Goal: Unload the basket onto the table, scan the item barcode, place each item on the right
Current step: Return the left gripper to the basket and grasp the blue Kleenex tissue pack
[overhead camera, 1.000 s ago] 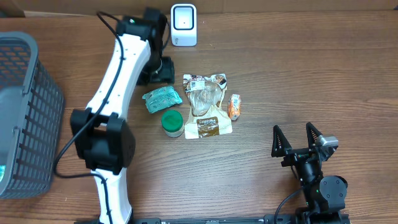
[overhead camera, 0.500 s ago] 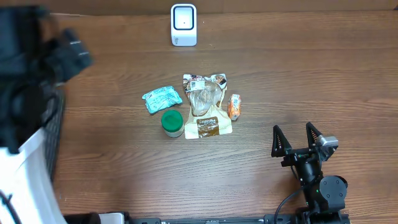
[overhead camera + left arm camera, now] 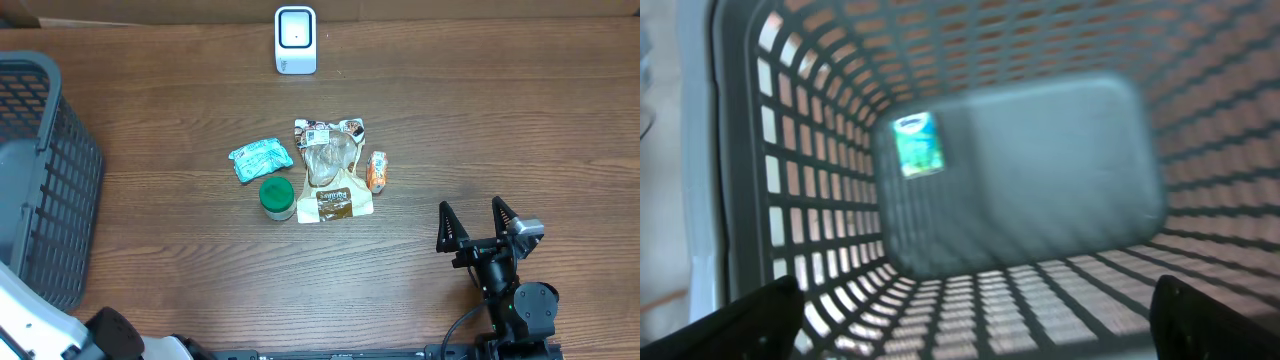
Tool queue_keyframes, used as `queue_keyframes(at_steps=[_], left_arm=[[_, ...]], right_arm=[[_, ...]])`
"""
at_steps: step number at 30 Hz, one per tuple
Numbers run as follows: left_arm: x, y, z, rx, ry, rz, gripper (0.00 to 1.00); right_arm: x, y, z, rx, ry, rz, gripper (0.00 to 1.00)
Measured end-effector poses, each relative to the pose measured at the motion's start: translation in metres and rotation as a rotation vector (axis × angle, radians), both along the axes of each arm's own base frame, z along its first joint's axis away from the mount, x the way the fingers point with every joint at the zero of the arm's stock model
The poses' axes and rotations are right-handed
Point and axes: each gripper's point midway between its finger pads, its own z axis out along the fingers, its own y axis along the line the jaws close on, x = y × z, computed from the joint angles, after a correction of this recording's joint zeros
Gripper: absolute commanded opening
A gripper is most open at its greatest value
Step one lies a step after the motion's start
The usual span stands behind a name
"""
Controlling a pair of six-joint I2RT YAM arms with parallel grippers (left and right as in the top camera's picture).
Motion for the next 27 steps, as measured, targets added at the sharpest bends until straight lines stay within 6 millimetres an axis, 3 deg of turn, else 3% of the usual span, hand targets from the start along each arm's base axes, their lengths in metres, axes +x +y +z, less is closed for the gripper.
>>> queue_keyframes(at_steps=[10,18,22,27], left_arm=[[-0.027,0.044,-0.101,-0.16,0.14,0.063,1.0],[-0.021,0.06,-0.161,-0.2,0.177,-0.032,0.99],[-0.017,0.064,-0.178,-0.227,0.201,-0.06,0.95],[-0.017,0.067,-0.203,-0.282,0.26,-0.081,0.77]], right_arm=[[0.0,0.0,0.0,0.0,0.0,0.0,1.0],[0.0,0.0,0.0,0.0,0.0,0.0,1.0],[0.0,0.0,0.0,0.0,0.0,0.0,1.0],[0.0,0.0,0.0,0.001,0.0,0.0,1.0]])
